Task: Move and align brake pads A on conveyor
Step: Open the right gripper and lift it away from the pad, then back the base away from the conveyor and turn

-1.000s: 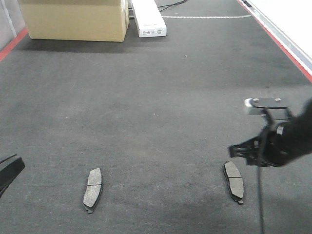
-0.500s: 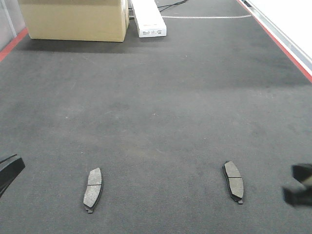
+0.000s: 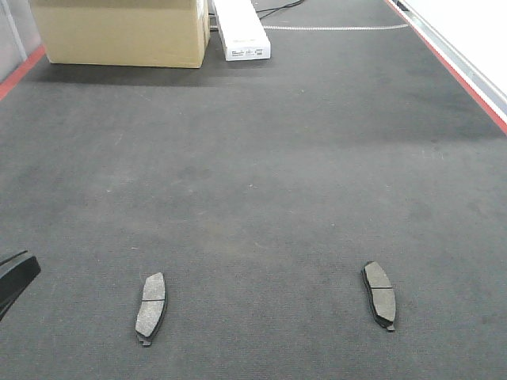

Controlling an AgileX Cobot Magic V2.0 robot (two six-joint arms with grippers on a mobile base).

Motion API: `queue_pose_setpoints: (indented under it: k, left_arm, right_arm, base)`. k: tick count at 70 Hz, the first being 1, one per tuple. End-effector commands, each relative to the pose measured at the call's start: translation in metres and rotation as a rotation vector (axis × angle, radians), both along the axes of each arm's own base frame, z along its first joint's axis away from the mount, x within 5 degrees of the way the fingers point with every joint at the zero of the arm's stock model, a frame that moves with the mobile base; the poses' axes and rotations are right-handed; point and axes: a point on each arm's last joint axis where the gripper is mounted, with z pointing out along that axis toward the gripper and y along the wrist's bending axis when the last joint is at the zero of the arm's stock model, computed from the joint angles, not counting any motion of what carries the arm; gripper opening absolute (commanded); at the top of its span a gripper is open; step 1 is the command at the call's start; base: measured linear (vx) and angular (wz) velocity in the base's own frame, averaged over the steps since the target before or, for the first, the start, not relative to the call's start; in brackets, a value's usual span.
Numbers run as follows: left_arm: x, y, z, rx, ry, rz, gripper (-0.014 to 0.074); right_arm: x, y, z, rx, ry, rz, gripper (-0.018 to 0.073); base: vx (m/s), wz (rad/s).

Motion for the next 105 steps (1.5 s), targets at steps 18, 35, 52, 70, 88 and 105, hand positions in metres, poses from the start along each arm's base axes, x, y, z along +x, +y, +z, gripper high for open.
queue_pose_setpoints:
  k: [18, 35, 52, 70, 88, 105]
  left_arm:
    - [0.001, 0.0019, 0.0095, -0.023, -0.033, 0.024, -0.0006]
    - [0.001, 0.0019, 0.0095, -0.023, -0.033, 0.024, -0.0006]
    - [0.001, 0.0019, 0.0095, -0.023, -0.033, 0.024, -0.0006]
    - [0.001, 0.0019, 0.0095, -0.023, -0.033, 0.024, -0.0006]
    - [0.001, 0.0019, 0.0095, -0.023, -0.033, 0.024, -0.0006]
    - [0.001, 0.002, 0.0096, -0.024, -0.033, 0.025, -0.0006]
  right_arm:
    - [0.0023, -0.0004, 0.0141, 0.004, -0.092, -0.006, -0.0003]
    - [0.0023, -0.0004, 0.0138, 0.004, -0.09, -0.006, -0.0003]
    - [0.0023, -0.0004, 0.0138, 0.004, -0.09, -0.006, -0.0003]
    - [0.0023, -0.0004, 0.0138, 0.005, -0.09, -0.006, -0.0003]
    - [0.0023, -0.0004, 0.0138, 0.005, -0.09, -0.006, -0.0003]
    - [0.0023, -0.0004, 0.0138, 0.005, -0.09, -0.006, -0.0003]
  base:
    - [0.0, 0.0]
    - [0.0, 0.0]
    - [0.0, 0.0]
    - [0.0, 0.0]
    - [0.0, -0.01]
    - [-0.08, -0.04]
